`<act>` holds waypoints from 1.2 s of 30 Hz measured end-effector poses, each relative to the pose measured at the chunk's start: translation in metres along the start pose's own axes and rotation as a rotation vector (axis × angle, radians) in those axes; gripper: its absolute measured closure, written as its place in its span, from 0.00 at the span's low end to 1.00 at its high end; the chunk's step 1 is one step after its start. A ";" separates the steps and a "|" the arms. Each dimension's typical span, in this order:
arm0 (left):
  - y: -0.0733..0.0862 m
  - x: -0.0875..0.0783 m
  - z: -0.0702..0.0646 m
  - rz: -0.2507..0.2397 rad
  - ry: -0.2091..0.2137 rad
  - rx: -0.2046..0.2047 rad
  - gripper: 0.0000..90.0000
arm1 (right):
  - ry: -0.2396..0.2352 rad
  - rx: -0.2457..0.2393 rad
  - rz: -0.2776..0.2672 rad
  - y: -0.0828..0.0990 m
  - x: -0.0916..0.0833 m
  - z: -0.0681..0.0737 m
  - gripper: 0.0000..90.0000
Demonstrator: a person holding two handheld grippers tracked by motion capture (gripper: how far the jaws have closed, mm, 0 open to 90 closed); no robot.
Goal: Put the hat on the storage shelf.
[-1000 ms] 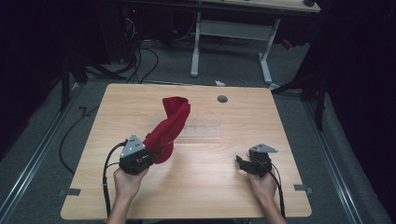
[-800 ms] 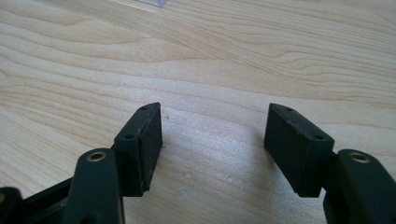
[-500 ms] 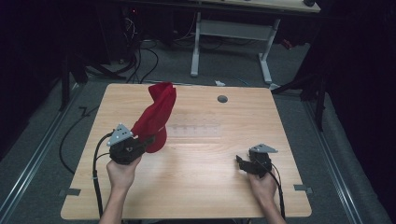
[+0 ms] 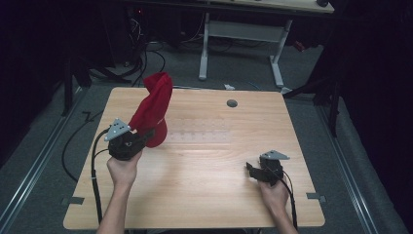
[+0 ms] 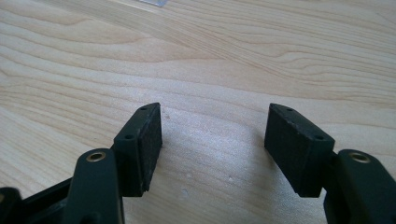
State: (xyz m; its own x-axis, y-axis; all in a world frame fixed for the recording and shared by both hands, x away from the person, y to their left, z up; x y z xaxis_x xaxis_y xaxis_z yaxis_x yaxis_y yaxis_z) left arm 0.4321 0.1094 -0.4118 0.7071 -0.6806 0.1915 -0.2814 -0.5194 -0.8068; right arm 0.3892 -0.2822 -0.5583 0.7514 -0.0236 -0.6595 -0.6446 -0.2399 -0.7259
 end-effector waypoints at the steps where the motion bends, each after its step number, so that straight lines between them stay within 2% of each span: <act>1: -0.001 0.001 0.001 -0.003 -0.001 0.003 0.95 | 0.000 -0.001 0.000 0.000 0.000 0.000 0.41; 7: -0.006 0.009 0.008 -0.017 -0.012 0.023 0.95 | 0.000 -0.001 0.000 0.000 0.000 0.000 0.41; 12: -0.005 0.017 0.015 -0.008 -0.027 0.051 0.95 | -0.001 -0.001 0.001 0.000 0.000 0.000 0.41; 23: 0.005 0.031 0.035 -0.006 -0.067 0.072 0.95 | -0.001 -0.002 0.000 0.000 0.000 0.000 0.41; 36: 0.015 0.037 0.045 0.018 -0.091 0.109 0.95 | -0.001 -0.003 -0.001 0.000 0.000 0.000 0.41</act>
State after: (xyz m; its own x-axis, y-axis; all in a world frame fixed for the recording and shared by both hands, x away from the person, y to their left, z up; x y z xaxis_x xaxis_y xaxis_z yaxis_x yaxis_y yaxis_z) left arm 0.4835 0.0993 -0.4412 0.7599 -0.6371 0.1291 -0.2257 -0.4449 -0.8667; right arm 0.3887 -0.2819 -0.5583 0.7519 -0.0219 -0.6589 -0.6433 -0.2431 -0.7260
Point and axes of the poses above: each handheld gripper's, and its own axes: x roughly forward along the jaws, y roughly out of its underside, z roughly to its left, the point moved 4 cm from there along x, roughly forward along the jaws, and after that the axes turned 15 degrees about y, right-handed, at the moved point
